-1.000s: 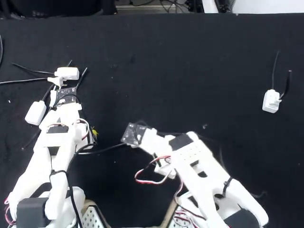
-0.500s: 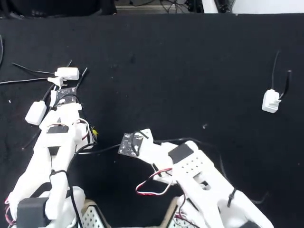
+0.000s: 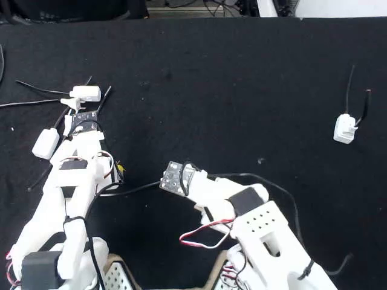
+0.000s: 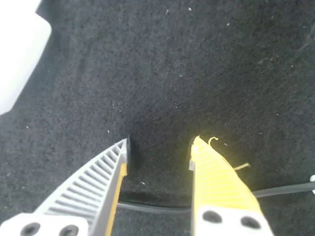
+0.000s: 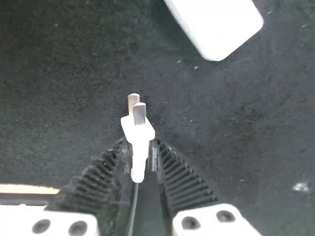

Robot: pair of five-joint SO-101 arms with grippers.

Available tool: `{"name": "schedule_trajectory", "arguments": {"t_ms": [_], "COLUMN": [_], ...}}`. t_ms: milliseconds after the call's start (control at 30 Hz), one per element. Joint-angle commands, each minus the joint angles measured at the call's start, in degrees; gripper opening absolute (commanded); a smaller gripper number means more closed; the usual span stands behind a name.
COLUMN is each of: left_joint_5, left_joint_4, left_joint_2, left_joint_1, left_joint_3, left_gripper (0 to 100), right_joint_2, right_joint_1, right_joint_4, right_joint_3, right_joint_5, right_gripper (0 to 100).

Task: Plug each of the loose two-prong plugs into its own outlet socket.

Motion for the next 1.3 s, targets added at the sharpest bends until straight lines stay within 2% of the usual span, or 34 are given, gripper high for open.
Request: {"name": "schedule_trajectory", "arguments": {"t_ms": [0,333,533,700,800,1000,1100,1267], "left_joint_5": [0.53,0.62,0.62,0.62,0.62,0.53,0.44,0.44], "left_joint_4": [-0.62,-0.70,-0.70,-0.70,-0.70,-0.62,-0.44,2.73], "left_joint_2": [-1.58,-1.58,-1.58,-1.58,-1.58,-1.58,-1.67,-1.85], "left_joint_1": [-1.10,-1.01,-1.10,-1.10,-1.10,-1.01,-0.75,-0.66], "left_joint_3": [-0.22,-0.22,-0.22,-0.22,-0.22,-0.22,-0.22,-1.27], "left_gripper": [21,21,21,21,21,21,21,21], "right_joint_2": [-0.22,4.53,6.29,6.11,6.02,6.02,6.02,6.46], "right_joint_1": [-2.11,-4.75,-6.59,-6.42,-5.27,1.67,-0.09,-7.21], "right_joint_4": [-5.45,-7.74,-7.91,-8.18,-7.82,-7.74,-8.09,-11.43], "right_joint_3": [4.88,5.05,4.97,4.88,3.12,-2.95,-5.67,-11.38], "right_joint_5": [3.78,3.96,3.96,4.13,3.96,3.78,-2.46,-11.87], "right_gripper": [1.1,1.3,9.4,0.8,1.0,1.0,1.0,1.1]}}
